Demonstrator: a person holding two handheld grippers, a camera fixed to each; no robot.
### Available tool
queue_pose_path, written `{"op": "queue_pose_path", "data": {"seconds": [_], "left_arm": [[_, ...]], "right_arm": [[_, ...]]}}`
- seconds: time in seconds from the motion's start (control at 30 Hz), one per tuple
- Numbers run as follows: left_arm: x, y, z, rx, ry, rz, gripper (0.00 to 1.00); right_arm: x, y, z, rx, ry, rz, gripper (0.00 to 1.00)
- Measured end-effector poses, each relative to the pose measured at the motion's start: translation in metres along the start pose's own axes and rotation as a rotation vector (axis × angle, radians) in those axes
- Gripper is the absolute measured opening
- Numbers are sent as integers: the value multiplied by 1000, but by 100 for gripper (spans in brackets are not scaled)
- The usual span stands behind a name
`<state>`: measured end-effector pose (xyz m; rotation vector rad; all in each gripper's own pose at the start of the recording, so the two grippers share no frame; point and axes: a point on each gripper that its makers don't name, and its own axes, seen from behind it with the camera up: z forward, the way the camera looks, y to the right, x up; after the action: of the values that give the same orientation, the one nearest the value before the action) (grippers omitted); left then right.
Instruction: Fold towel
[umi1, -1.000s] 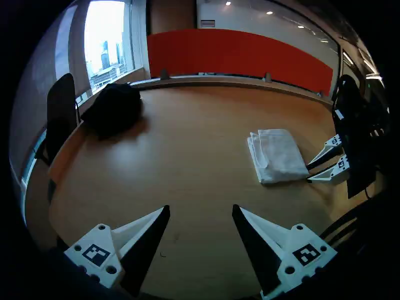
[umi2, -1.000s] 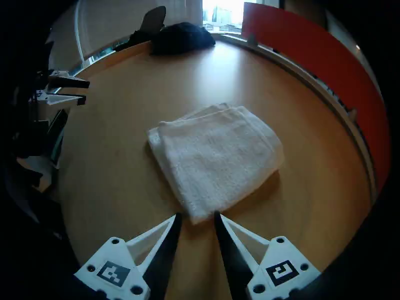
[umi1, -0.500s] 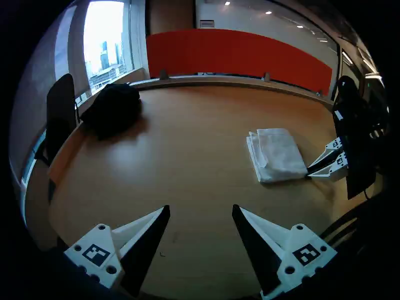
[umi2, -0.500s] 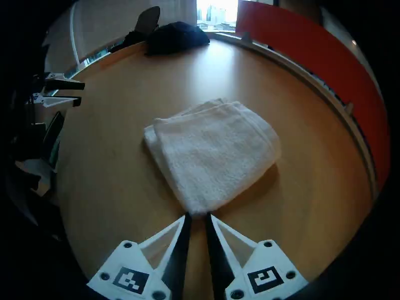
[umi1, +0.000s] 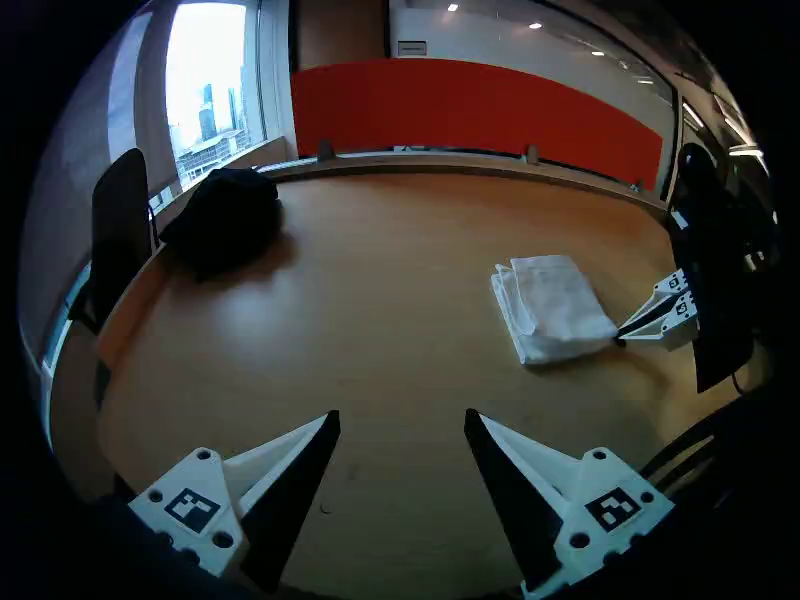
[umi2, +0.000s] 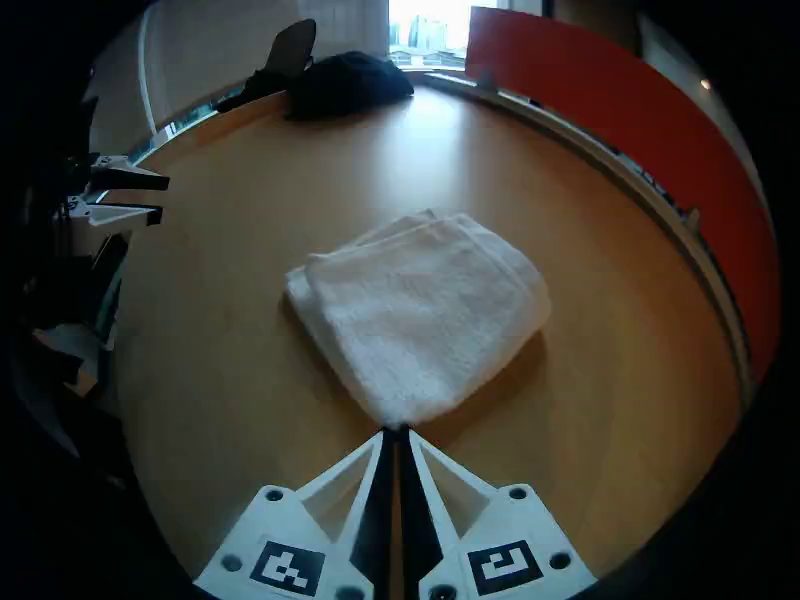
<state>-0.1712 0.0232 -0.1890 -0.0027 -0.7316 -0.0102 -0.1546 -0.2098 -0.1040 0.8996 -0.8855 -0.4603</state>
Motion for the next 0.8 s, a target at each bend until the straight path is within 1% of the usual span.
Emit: {"op": "queue_pose_path", "data": {"seconds": [0.2, 0.33, 0.6, 0.8], "left_arm": [[2, -3, 1, -1, 4, 4, 92], [6, -4, 1, -4, 10, 1, 92], [21, -4, 3, -17, 34, 12, 92], [34, -1, 5, -30, 52, 14, 92]], "right_arm": [[27, 9, -16, -18, 45, -9, 3], [56, 16, -29, -32, 94, -27, 3], [122, 30, -60, -61, 195, -91, 3], [163, 42, -87, -89, 264, -111, 3]]}}
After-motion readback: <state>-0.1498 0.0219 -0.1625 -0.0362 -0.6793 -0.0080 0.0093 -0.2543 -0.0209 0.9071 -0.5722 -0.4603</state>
